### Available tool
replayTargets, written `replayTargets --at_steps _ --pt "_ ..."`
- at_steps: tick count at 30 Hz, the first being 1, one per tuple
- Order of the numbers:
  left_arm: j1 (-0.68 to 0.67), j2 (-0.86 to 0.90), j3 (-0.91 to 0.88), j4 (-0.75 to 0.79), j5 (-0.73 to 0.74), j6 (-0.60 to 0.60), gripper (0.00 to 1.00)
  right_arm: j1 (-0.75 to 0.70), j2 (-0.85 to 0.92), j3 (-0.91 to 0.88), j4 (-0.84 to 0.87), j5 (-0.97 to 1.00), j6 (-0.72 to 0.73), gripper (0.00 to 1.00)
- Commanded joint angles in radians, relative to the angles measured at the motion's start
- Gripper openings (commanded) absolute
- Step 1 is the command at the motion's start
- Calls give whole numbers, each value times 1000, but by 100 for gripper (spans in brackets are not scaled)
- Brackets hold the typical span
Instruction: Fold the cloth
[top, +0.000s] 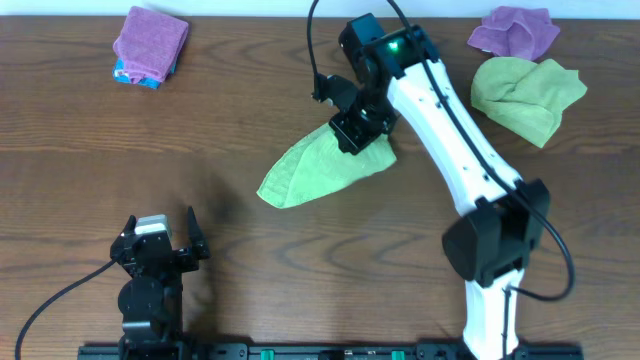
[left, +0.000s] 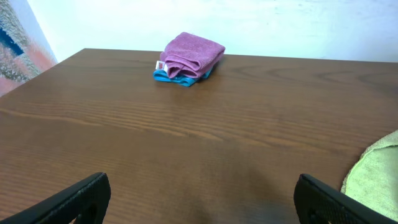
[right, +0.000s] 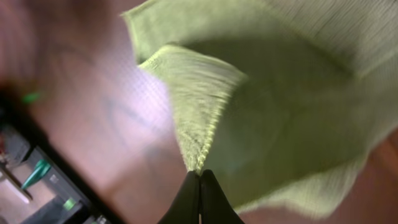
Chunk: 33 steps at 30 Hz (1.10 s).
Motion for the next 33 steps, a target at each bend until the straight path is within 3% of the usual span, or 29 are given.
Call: replayTargets --at_steps 1,11,12,17,18,23,26,33 --pt "6 -6 -28 -8 -17 14 95 23 1 5 -44 19 17 2" --pt "6 -6 -28 -8 -17 14 95 76 -4 -7 -158 -16 29 3" --pt "6 -6 -28 -8 -17 14 95 85 -4 -7 -158 -13 17 13" --pt "6 -6 -28 -8 -17 14 95 107 -1 -8 -135 -3 -26 84" --pt "6 -6 -28 -8 -17 14 95 107 -1 -8 -126 0 -26 91" --pt "6 -6 -28 -8 -17 14 95 103 0 -10 -40 101 -25 87" --pt "6 -6 -28 -8 -17 14 95 92 5 -25 47 161 -25 73" --pt "6 -6 -28 -8 -17 14 95 38 29 -160 278 188 -14 72"
